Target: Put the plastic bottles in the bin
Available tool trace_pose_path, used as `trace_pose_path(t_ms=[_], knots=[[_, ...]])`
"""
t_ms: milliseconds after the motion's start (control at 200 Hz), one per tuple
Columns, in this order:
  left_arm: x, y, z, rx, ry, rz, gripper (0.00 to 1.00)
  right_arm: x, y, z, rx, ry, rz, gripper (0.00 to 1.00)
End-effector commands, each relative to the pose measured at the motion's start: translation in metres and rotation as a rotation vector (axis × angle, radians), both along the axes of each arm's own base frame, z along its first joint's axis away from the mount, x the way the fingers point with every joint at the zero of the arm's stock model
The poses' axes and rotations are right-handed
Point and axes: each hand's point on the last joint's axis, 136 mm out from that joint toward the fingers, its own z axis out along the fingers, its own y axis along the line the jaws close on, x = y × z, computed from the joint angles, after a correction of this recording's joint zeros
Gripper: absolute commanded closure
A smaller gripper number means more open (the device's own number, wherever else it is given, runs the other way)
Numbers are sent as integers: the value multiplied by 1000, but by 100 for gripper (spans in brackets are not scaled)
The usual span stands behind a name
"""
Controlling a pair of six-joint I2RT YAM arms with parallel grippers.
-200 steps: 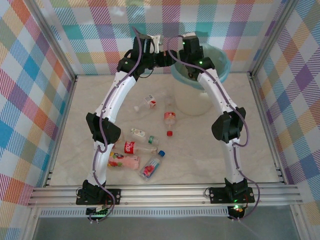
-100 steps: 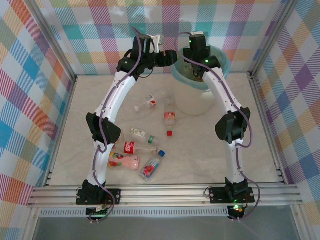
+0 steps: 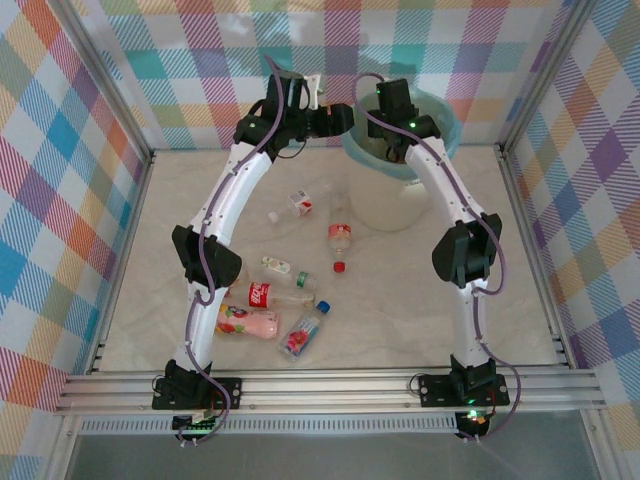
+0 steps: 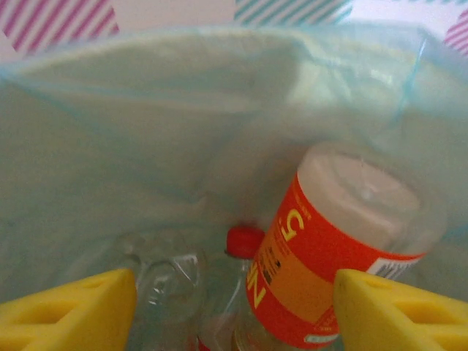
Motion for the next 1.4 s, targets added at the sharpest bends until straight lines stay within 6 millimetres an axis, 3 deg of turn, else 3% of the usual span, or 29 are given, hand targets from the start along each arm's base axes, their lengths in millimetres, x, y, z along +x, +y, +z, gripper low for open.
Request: trace_pose_path(t_ms=[0,75,180,455,650,905,1030,1160,1290,1395], knots=[[-2,9,9,-1,-9,11,28,-14,-14,-11,69,74,-36,29],[-3,9,7,-1,-2,10,28,-17,-13,-20,95,109,-37,31],[-4,10,11,-5,-12,10,28,-19,-7,-14,135,103,-11,32],[-18,25,55,-1,-106,46,28,-30,4,55,252,-19,37,30],[-50,46,74,65,-106,57,28,-51,15,97,318,-78,91,31],[-105,77,66,158,-92,50,28,-100,50,139,344,-118,225,32],[-135,98,44,220,-63,64,27,-134,78,142,335,-104,312,32],[-163,115,-2,275,35,73,27,-170,106,129,337,-73,400,33],[-196,117,-52,327,124,15,28,-199,121,103,342,-24,455,33],[-218,118,-85,381,171,-11,28,-218,121,70,351,60,460,34]])
